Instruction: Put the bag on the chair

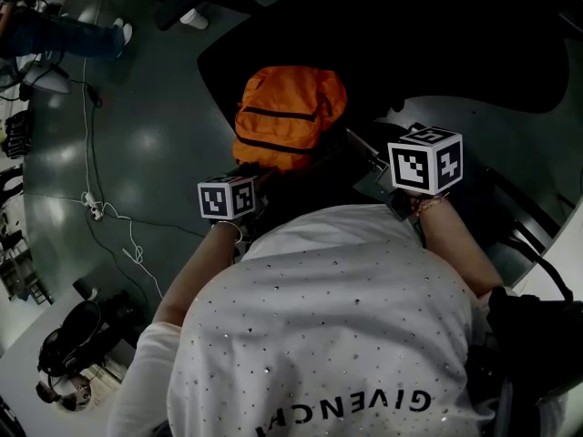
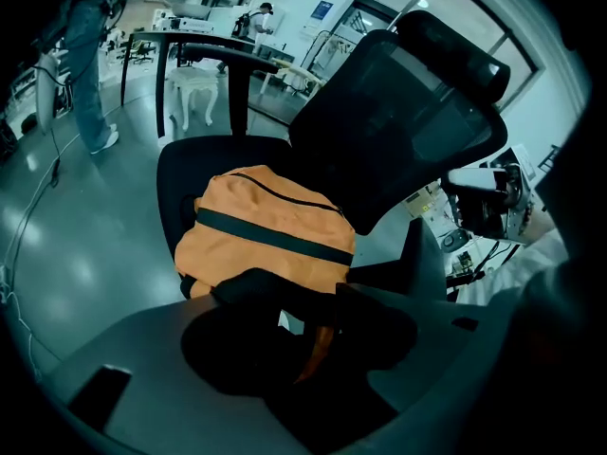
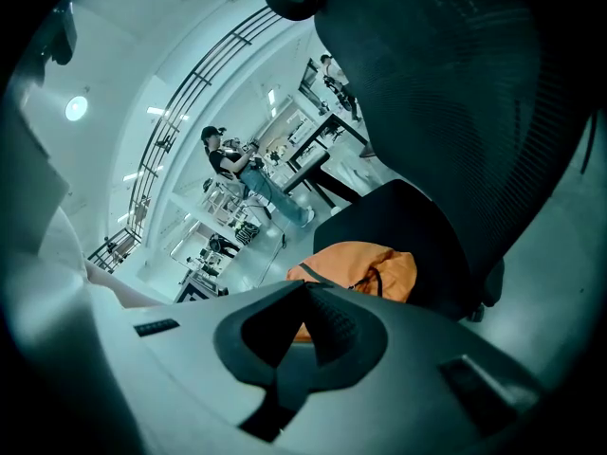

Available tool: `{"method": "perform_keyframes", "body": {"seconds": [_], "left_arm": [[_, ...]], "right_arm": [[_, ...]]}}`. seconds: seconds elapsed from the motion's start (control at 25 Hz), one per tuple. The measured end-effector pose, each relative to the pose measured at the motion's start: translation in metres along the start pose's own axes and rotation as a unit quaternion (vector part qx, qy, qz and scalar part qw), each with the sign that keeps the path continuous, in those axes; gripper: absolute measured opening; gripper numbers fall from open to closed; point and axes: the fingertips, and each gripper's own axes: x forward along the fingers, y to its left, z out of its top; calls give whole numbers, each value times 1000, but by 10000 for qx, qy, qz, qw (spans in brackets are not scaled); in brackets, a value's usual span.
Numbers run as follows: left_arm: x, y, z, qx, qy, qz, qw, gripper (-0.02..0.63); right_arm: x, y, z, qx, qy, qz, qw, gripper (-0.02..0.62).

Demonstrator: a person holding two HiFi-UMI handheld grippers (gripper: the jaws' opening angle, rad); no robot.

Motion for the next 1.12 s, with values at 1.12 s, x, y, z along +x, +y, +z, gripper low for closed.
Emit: {"method": "perform_keyframes", "body": {"seconds": [1.12], "left_arm": [[7, 7, -5, -151, 243, -29, 9996, 204]], "right_arm": [[15, -16, 1, 208, 83, -38, 9997, 6]]}}
